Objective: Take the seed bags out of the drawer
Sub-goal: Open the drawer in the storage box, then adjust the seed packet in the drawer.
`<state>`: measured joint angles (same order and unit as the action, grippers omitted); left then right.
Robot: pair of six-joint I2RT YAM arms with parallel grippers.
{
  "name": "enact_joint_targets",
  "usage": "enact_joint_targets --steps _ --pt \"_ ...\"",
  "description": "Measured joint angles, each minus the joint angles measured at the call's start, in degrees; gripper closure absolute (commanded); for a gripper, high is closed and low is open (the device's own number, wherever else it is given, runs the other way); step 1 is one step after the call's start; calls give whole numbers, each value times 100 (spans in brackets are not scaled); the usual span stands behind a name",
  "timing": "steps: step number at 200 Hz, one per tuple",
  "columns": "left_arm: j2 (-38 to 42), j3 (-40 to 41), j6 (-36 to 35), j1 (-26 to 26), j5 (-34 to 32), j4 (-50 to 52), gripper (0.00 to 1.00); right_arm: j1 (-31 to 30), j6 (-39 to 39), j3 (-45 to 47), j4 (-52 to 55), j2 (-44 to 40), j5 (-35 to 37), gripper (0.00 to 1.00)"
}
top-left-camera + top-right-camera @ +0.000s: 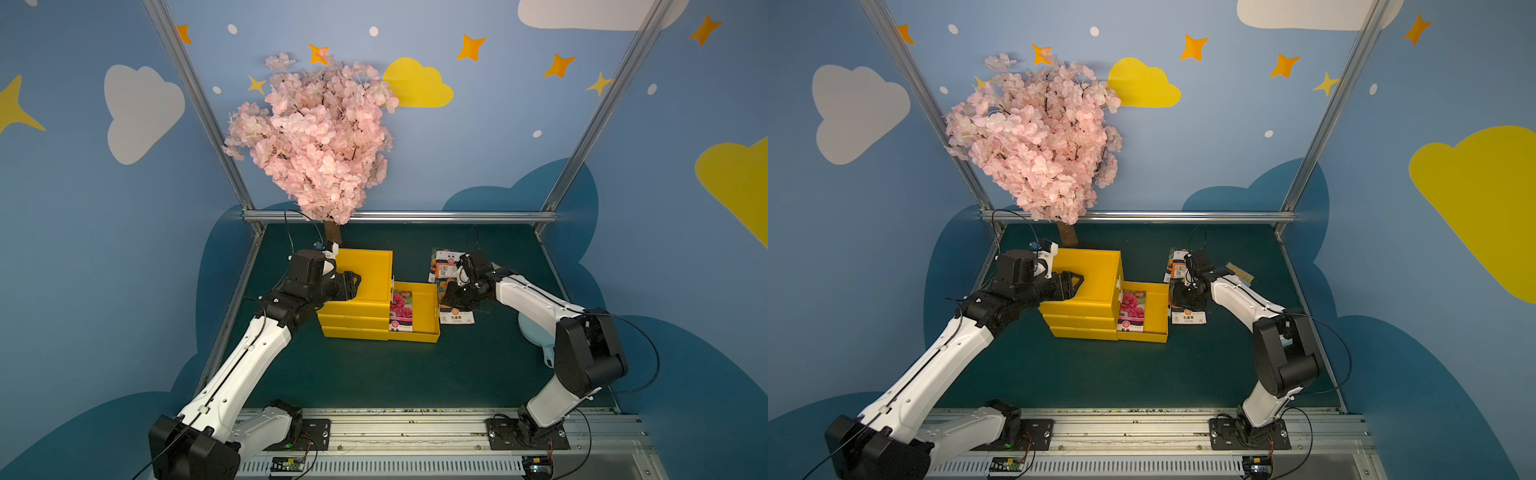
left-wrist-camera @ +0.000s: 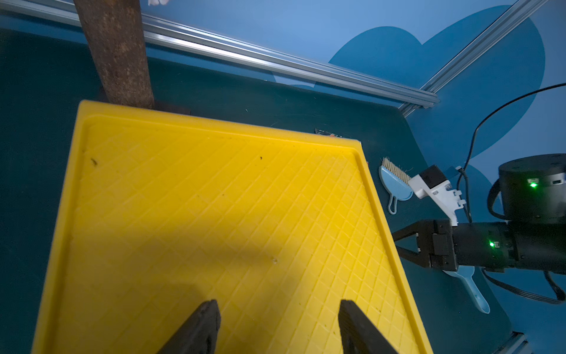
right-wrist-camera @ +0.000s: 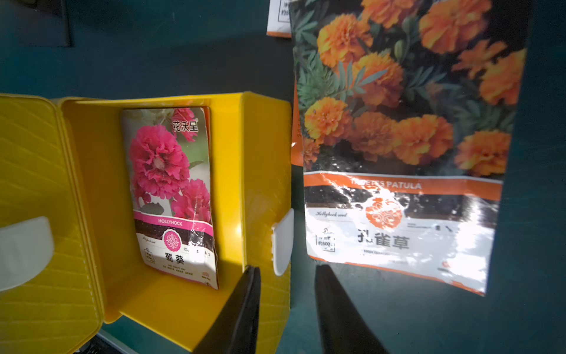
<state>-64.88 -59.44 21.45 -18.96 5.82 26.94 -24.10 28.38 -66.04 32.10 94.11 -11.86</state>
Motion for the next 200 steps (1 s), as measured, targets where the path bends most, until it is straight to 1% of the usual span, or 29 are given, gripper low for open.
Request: enact_joint_targets --steps 22,69,89,111,141,169,200 --pt "0 0 0 -2 -2 -2 33 -79 -15 -52 79 -245 98 61" --pt "-31 0 -2 -13 2 -46 33 -822 105 -632 109 -258 52 58" --pt "-35 0 -2 -13 2 -48 33 -1051 186 -887 7 39 -13 57" --pt "-35 -2 -4 -13 9 -48 33 -1231 297 -1128 -94 599 -17 57" --pt "-35 2 -2 -13 15 -52 33 -1342 450 -1228 -155 1252 -7 52" --pt "-17 42 -2 -13 17 -105 33 -1362 560 -1228 -181 1502 -7 49" --pt "-15 50 -4 -13 33 -129 33 -1362 632 -1250 -278 1661 -11 49"
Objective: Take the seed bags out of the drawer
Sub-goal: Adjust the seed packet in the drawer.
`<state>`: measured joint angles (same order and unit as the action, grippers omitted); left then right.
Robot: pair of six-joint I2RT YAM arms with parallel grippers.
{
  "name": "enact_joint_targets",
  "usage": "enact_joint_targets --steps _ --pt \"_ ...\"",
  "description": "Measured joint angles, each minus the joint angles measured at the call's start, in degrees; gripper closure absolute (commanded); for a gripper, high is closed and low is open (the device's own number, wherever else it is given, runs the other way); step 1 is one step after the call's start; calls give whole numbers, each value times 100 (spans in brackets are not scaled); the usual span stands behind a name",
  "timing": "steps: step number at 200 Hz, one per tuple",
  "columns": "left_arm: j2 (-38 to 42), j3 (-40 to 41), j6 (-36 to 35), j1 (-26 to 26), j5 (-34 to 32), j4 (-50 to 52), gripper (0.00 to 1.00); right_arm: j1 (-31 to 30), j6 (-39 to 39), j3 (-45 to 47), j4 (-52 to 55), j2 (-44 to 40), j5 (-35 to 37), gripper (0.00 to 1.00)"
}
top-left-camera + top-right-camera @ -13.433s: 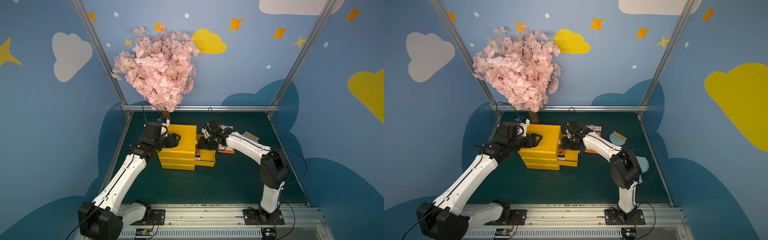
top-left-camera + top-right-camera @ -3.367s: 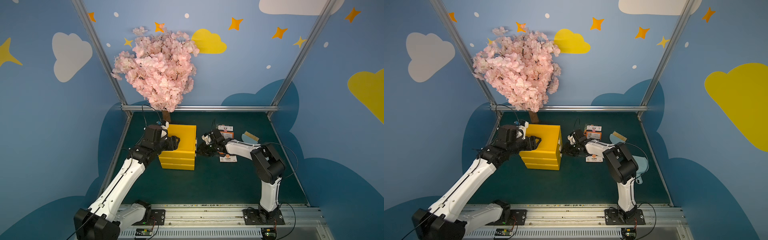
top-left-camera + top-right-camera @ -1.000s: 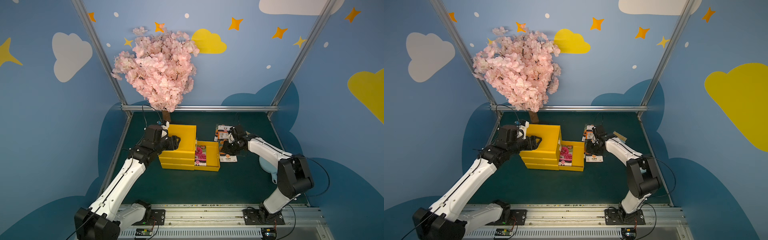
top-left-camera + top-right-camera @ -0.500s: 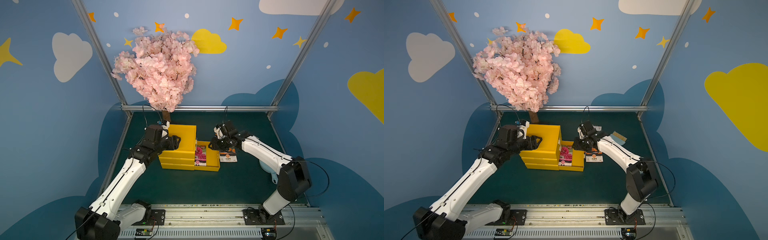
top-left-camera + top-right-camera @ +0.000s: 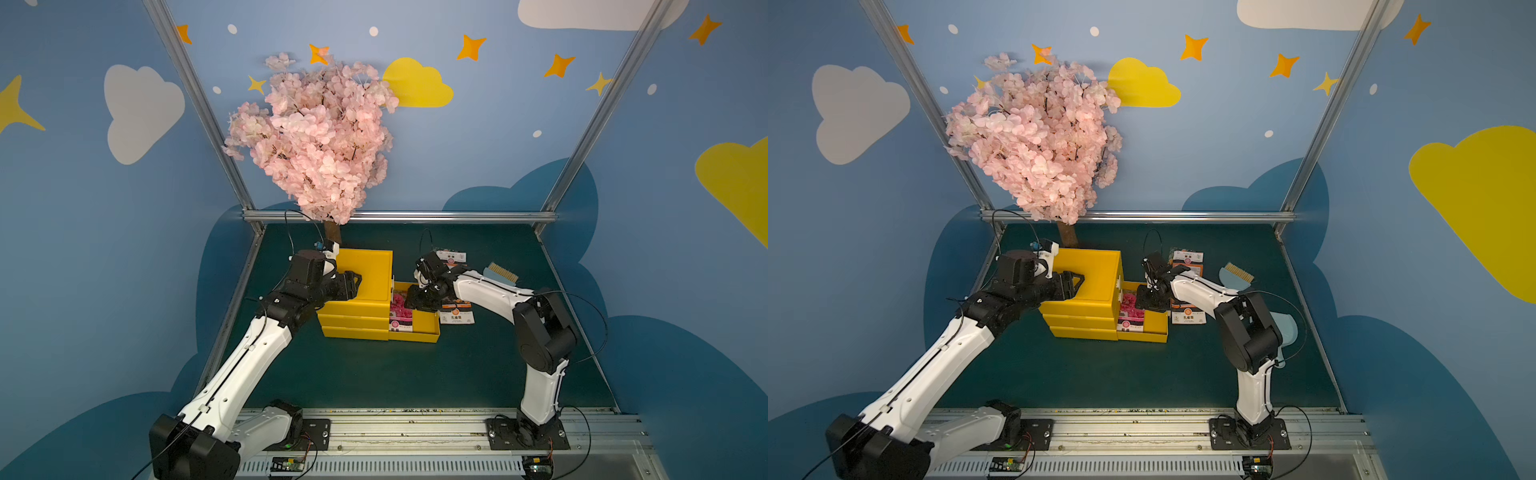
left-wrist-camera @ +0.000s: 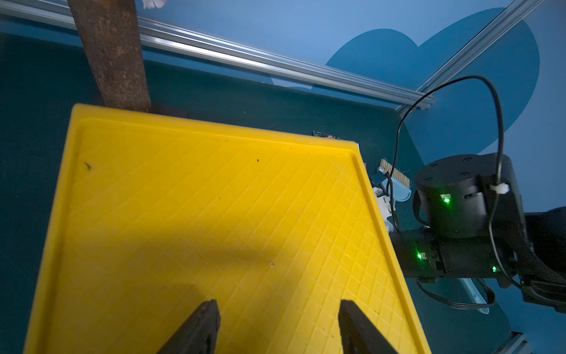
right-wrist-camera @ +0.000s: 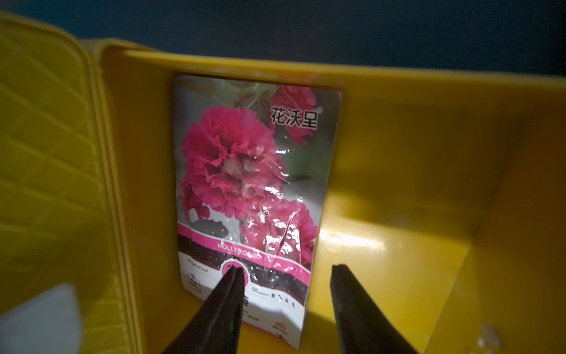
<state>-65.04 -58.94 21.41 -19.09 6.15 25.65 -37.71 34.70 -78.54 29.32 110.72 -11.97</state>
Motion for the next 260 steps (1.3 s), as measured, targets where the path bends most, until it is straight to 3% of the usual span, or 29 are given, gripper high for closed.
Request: enact_joint_targets --steps 47,76,116,143,202,260 --pt "-61 7 0 -4 61 -114 33 -7 92 -13 -127 358 -11 51" --pt "-61 9 0 -4 59 -116 33 -7 131 -42 -210 413 -66 58" --pt "-57 24 -2 -4 61 -138 33 -7 238 -44 -363 498 -146 78" --pt "-57 24 0 -4 61 -142 33 -2 328 -42 -433 509 -166 100" --pt "-57 28 0 -4 63 -155 33 33 382 -9 -487 433 -223 100" --pt "-57 28 0 -4 59 -155 33 116 162 0 -210 -247 -254 100"
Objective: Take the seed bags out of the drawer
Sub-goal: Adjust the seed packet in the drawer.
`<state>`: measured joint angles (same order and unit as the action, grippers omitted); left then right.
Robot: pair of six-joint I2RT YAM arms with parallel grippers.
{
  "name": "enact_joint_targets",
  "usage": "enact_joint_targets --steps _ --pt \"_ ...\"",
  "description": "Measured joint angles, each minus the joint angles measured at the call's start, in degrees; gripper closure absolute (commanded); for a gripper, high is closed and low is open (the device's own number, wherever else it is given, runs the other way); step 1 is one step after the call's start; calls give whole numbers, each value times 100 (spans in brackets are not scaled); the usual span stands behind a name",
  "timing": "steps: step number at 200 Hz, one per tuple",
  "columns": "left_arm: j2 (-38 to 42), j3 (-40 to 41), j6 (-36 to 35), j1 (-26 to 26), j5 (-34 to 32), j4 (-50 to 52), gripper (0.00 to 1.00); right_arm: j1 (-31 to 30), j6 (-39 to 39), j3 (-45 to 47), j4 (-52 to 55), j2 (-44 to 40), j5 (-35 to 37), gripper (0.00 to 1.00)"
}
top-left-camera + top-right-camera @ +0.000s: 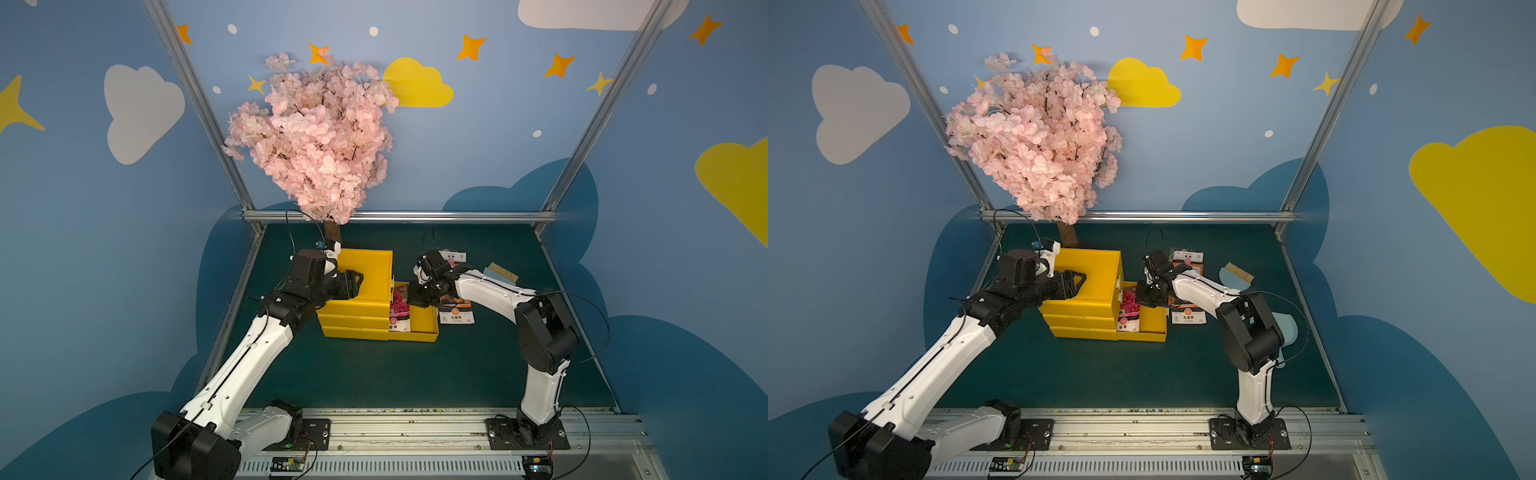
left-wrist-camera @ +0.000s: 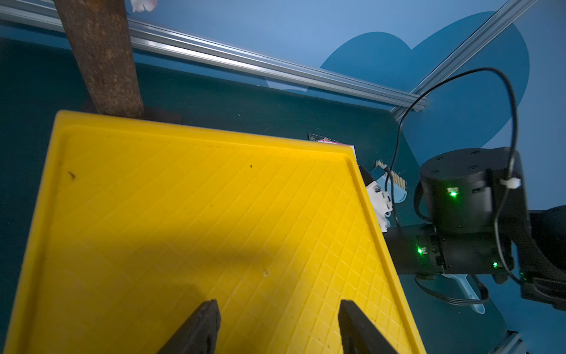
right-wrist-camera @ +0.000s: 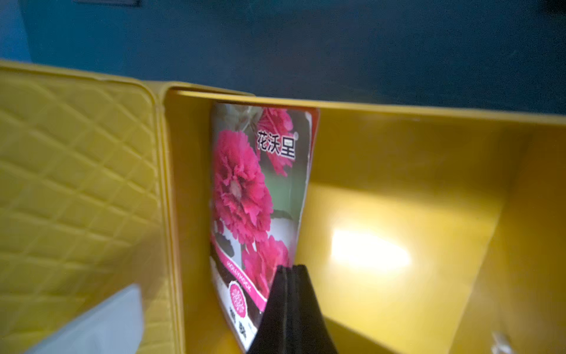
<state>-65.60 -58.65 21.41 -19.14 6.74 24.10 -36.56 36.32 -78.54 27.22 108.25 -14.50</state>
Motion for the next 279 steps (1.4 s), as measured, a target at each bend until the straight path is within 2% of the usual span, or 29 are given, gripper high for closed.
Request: enact_joint_targets --steps 70,149,213,279 --pt "-2 0 2 0 2 -2 33 424 -520 -26 629 -514 37 100" --pt "-39 2 2 -2 28 -55 33 750 -723 238 763 -763 11 100" --pt "-44 2 2 -2 33 -61 33 713 -802 243 776 -763 52 75" --pt "-44 2 2 -2 35 -63 33 431 -835 243 914 -763 426 73"
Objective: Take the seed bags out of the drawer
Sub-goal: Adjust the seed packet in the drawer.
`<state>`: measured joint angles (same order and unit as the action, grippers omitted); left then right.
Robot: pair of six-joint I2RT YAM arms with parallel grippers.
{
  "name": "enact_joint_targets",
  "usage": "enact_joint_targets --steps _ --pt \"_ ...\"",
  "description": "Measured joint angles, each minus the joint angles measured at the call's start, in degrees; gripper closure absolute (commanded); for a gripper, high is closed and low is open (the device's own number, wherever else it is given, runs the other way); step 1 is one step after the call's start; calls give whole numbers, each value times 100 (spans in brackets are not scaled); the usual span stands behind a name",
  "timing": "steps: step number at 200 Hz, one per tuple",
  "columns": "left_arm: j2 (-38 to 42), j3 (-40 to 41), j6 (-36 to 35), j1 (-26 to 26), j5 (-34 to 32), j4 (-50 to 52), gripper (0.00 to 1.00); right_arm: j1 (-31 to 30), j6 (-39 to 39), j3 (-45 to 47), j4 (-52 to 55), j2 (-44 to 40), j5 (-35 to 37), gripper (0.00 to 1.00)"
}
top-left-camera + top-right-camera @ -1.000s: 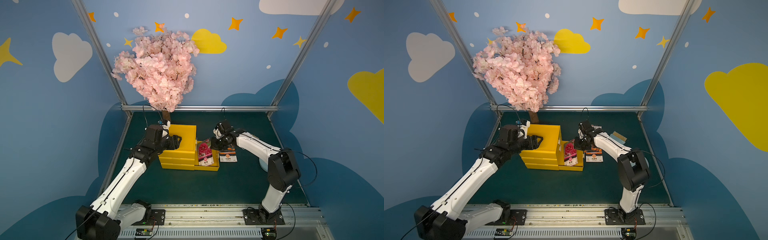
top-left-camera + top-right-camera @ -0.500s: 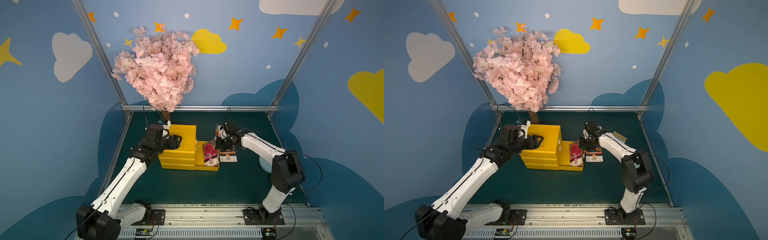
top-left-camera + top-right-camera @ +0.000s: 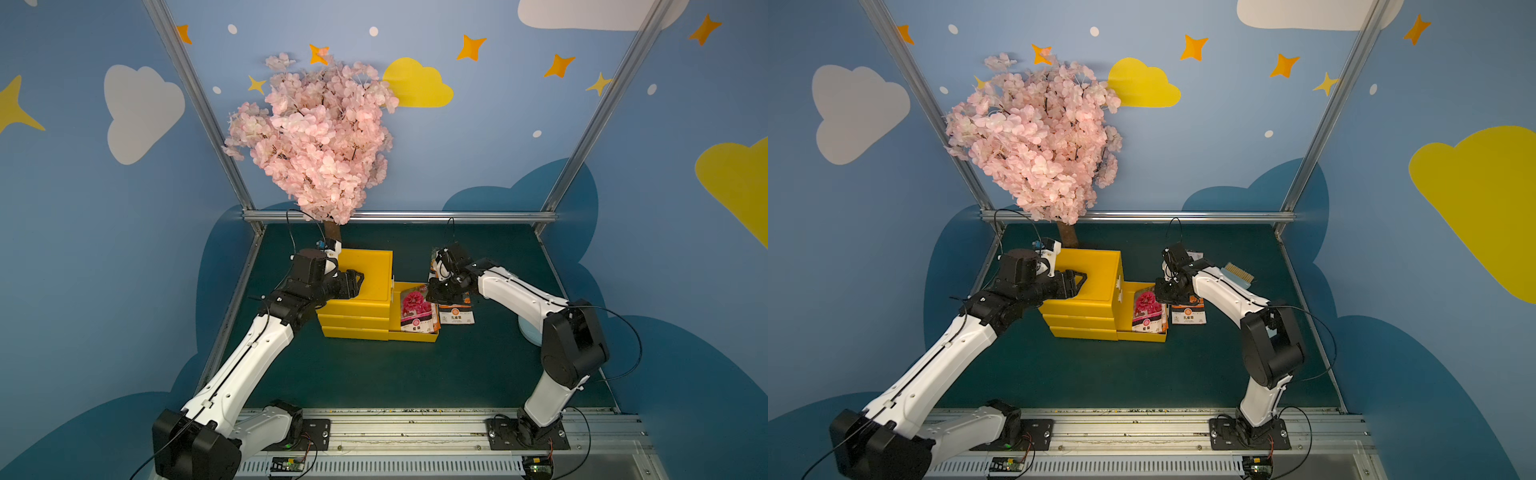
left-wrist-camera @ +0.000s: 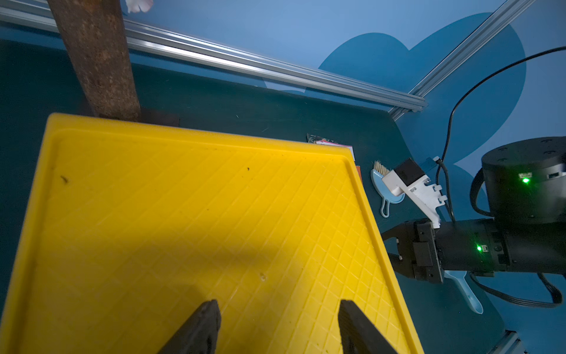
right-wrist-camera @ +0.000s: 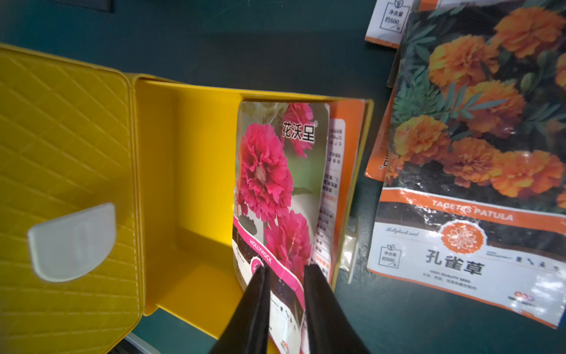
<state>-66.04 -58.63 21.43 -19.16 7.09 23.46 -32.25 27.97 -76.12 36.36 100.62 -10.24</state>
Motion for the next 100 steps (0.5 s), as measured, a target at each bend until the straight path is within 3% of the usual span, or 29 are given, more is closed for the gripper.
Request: enact_joint_targets --steps 100 --pt "-9 0 0 0 4 -13 33 -350 -42 -179 273 409 610 66"
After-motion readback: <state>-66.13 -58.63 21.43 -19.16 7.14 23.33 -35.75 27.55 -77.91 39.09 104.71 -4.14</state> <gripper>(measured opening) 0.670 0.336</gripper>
